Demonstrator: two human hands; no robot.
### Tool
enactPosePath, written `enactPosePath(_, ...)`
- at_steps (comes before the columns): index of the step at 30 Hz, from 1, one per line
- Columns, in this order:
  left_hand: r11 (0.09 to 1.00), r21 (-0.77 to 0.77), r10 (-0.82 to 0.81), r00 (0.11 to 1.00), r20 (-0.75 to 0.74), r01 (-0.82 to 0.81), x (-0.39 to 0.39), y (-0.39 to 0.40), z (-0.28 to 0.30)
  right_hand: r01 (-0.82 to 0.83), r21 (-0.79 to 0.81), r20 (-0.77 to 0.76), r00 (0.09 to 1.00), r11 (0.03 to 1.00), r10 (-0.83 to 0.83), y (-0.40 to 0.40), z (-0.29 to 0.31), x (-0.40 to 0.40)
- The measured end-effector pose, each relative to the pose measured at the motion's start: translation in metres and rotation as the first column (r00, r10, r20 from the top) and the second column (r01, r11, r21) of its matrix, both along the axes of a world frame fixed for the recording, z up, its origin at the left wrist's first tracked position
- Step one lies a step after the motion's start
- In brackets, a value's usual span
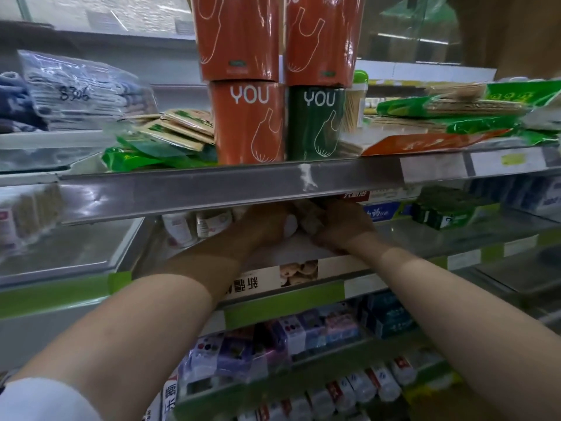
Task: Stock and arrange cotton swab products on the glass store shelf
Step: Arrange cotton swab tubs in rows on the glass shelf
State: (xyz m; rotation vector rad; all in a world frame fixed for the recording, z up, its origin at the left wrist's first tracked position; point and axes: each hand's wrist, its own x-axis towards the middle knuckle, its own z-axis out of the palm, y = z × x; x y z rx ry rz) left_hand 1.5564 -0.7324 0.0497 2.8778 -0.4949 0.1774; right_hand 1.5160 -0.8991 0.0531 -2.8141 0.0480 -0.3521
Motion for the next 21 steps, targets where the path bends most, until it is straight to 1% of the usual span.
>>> enactPosePath(2, 1.000, -0.026, 0.001, 0.999, 0.032, 0.000, -0.003, 0.002, 0.001, -0.028, 0.088, 0.061, 0.998, 0.996, 0.022, -0.003, -0.001, -0.001)
enactPosePath(4, 0.997, -0.062, -0.049, 0.998, 0.044, 0.052, -0.011, 0.001, 0.003, -0.046, 0.147, 0.108, 0.994, 0.988, 0.030, -0.005, 0.000, -0.003)
enactPosePath(6, 0.968, -0.226, -0.101, 0.993, 0.066, 0.113, -0.021, 0.001, 0.009, -0.065, 0.178, 0.106, 0.993, 0.982, 0.047, -0.005, 0.005, -0.010)
enactPosePath(7, 0.952, -0.278, -0.107, 0.991, 0.085, 0.127, -0.027, 0.002, 0.012, -0.072, 0.194, 0.108, 0.993, 0.978, 0.051, -0.005, 0.006, -0.014)
enactPosePath(11, 0.907, -0.408, -0.077, 0.993, 0.093, 0.108, -0.059, 0.009, 0.021, -0.131, 0.286, 0.193, 0.978, 0.949, 0.077, -0.005, 0.011, -0.036)
enactPosePath(15, 0.884, -0.467, 0.047, 0.992, 0.116, 0.013, -0.090, 0.021, 0.024, -0.225, 0.479, 0.214, 0.967, 0.848, 0.135, 0.004, 0.016, -0.059)
enactPosePath(18, 0.813, -0.579, 0.145, 0.984, 0.104, -0.058, -0.118, 0.032, 0.027, -0.260, 0.567, 0.234, 0.961, 0.782, 0.150, 0.018, 0.019, -0.076)
enactPosePath(21, 0.715, -0.682, 0.259, 0.964, 0.057, -0.152, -0.142, 0.038, 0.031, -0.339, 0.598, 0.281, 0.937, 0.727, 0.206, 0.035, 0.020, -0.091)
